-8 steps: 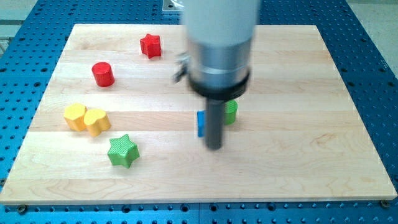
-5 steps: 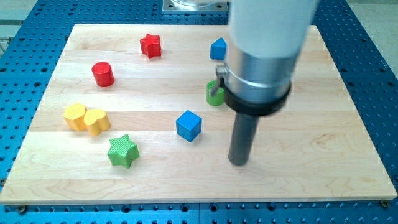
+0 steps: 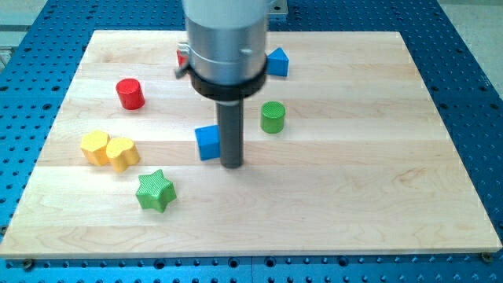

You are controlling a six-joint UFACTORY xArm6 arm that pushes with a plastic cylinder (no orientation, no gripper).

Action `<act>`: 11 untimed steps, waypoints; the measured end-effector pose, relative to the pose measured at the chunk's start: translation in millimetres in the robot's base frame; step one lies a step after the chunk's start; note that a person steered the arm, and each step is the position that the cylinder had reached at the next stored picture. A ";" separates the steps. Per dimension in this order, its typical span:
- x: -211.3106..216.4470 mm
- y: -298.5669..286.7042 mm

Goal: Push the blue cube into the blue triangle

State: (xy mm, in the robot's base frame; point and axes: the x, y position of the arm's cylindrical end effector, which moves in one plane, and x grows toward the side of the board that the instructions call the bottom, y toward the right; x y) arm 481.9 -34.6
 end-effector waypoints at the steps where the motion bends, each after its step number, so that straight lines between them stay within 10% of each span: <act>1: -47.2 -8.1; 2: 46.9 11.8; 3: 14.7 -68.4; 5: -103.6 -5.6; 7: -9.7 -41.8; 9: -112.3 26.8; 11: -55.4 26.2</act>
State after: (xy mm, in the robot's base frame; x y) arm 426.5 -8.4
